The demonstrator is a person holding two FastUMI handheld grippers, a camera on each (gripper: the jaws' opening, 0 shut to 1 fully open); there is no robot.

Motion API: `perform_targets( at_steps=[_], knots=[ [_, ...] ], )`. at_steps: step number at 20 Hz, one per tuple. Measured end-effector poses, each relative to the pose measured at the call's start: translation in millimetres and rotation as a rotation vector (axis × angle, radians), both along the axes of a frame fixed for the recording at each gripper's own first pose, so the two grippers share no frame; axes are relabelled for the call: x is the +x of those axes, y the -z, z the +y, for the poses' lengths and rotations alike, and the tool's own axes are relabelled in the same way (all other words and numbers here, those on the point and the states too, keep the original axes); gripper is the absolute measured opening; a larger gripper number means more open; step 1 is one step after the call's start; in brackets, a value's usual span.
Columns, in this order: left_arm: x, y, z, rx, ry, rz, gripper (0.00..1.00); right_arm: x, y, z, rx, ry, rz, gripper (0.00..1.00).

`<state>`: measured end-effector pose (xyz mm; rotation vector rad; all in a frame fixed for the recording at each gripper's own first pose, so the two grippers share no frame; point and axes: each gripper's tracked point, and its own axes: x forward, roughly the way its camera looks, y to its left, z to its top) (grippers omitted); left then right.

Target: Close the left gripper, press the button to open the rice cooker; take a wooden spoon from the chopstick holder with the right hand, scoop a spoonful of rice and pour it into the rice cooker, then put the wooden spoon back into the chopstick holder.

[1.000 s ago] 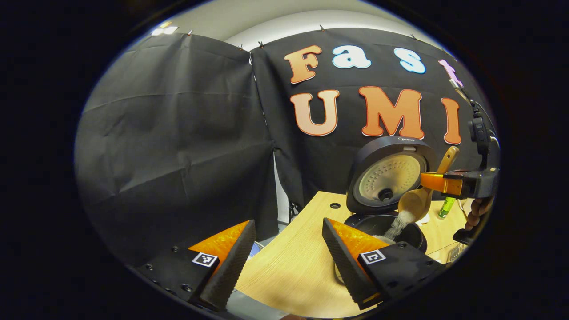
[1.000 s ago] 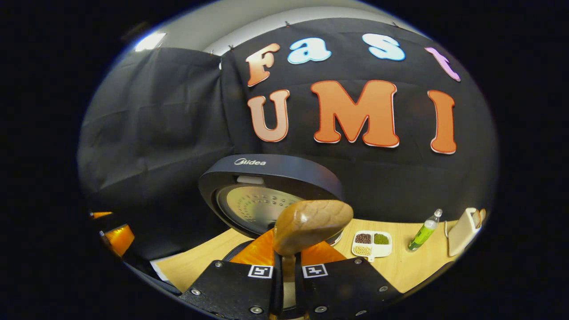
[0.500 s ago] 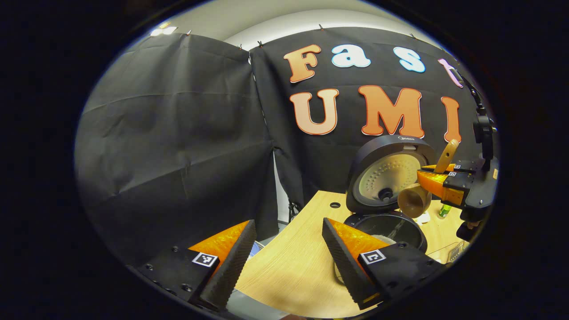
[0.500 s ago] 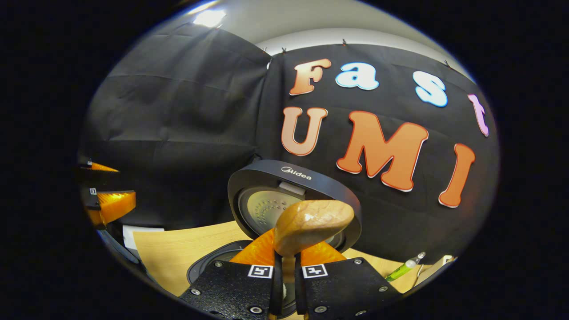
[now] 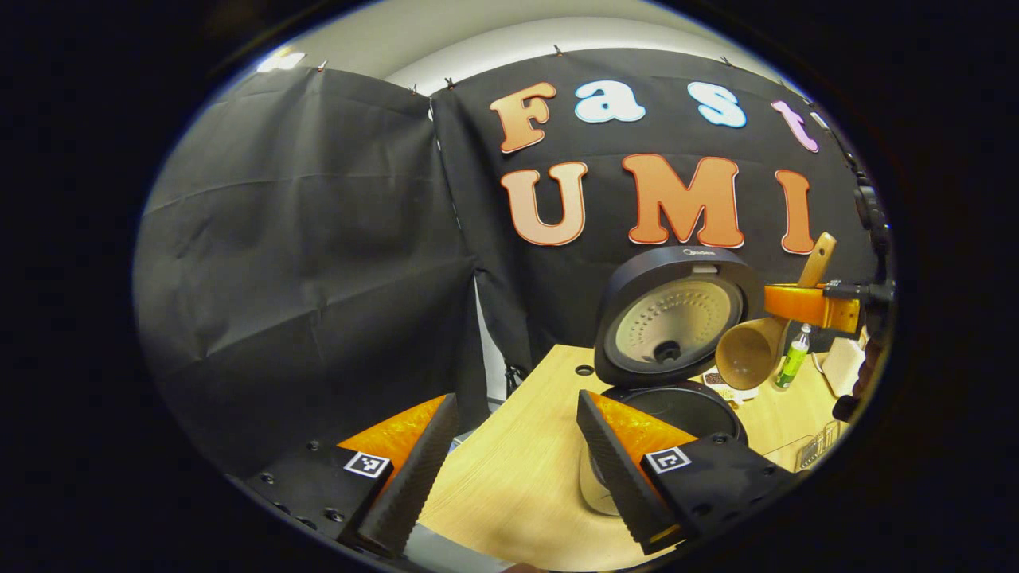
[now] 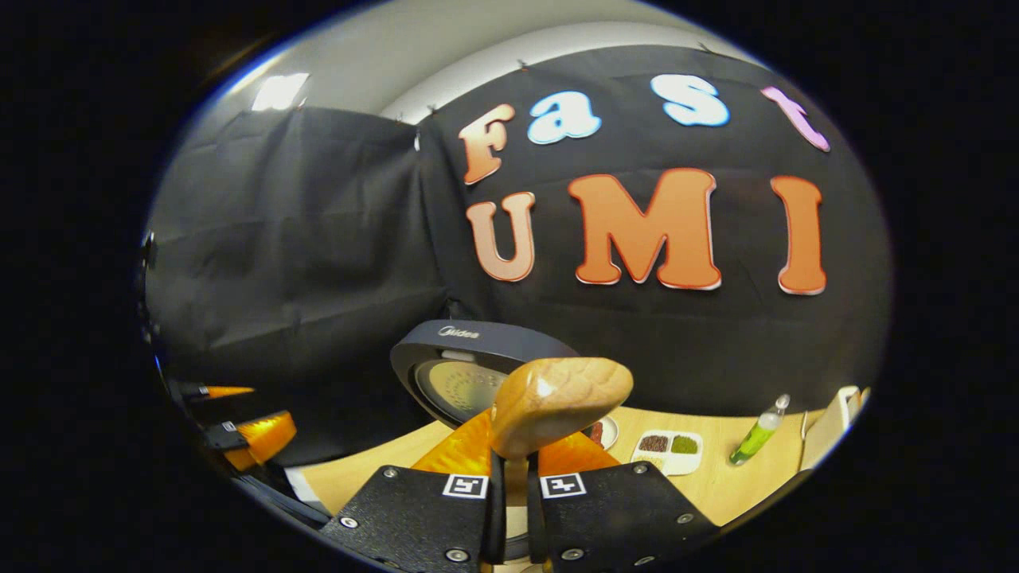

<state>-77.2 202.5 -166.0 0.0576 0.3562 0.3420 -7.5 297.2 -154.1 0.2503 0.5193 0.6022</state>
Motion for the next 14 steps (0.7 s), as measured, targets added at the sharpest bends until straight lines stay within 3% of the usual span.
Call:
perform_targets(
  at_steps=[1, 3, 10, 11, 12, 14],
  knots=[
    [2, 0, -7, -0.002, 0.01, 0.001, 1.0, -1, 2, -16, 0.029, 0.029, 0.039, 0.1],
    [9, -1, -19, -0.003, 0.032, 0.005, 1.0, -2, 13, -52, 0.053, 0.096, 0.101, 0.1],
    [27, -1, -72, -0.041, 0.125, 0.037, 1.0, -21, 74, -189, -0.016, 0.368, 0.262, 0.1],
    [30, -2, -79, -0.044, 0.137, 0.042, 0.94, -25, 81, -203, -0.014, 0.4, 0.283, 0.1],
    [33, -4, -85, -0.04, 0.148, 0.047, 1.0, -31, 86, -218, -0.016, 0.428, 0.3, 0.1],
    [39, -8, -98, -0.027, 0.171, 0.05, 1.0, -40, 96, -250, -0.034, 0.484, 0.32, 0.1]
  ],
)
